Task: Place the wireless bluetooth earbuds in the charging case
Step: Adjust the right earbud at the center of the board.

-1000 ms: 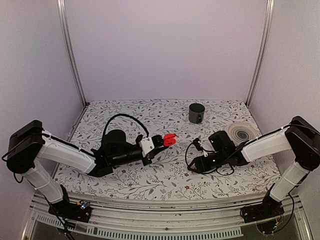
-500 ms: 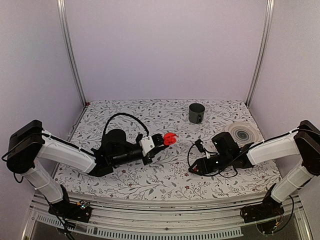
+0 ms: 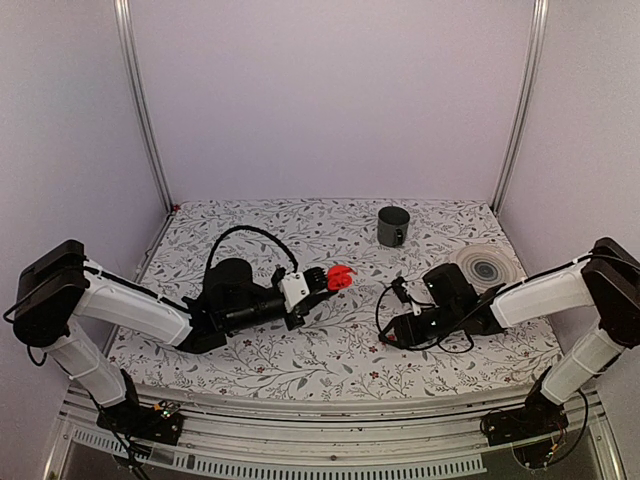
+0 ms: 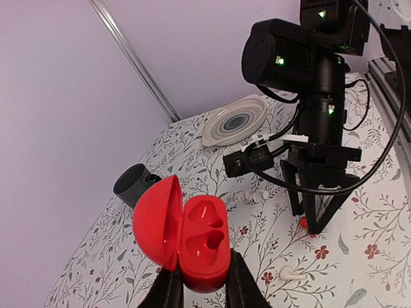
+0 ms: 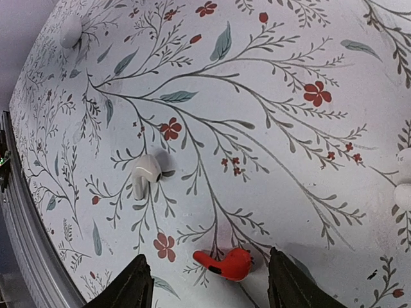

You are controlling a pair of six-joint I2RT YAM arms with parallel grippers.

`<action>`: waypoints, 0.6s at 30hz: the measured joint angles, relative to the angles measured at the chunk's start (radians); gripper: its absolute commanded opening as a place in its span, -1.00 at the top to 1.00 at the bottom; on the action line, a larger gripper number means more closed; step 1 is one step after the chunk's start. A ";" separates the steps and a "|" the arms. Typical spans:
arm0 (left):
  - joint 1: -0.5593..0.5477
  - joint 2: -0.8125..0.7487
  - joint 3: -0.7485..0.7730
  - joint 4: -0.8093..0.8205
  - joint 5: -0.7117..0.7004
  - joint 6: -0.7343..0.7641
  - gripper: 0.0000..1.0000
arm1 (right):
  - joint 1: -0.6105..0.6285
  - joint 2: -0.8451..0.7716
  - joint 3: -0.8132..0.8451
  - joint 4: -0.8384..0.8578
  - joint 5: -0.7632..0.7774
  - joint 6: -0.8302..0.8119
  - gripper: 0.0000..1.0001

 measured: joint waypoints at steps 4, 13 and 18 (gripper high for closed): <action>0.000 0.000 0.000 0.000 0.000 0.000 1.00 | -0.002 0.060 0.024 0.032 -0.012 -0.022 -0.27; -0.001 0.000 0.000 0.000 -0.001 0.000 1.00 | -0.006 0.109 0.039 0.101 -0.054 -0.037 -0.27; -0.002 0.000 0.000 0.000 -0.003 0.000 1.00 | -0.005 0.081 0.002 0.116 -0.076 -0.032 -0.27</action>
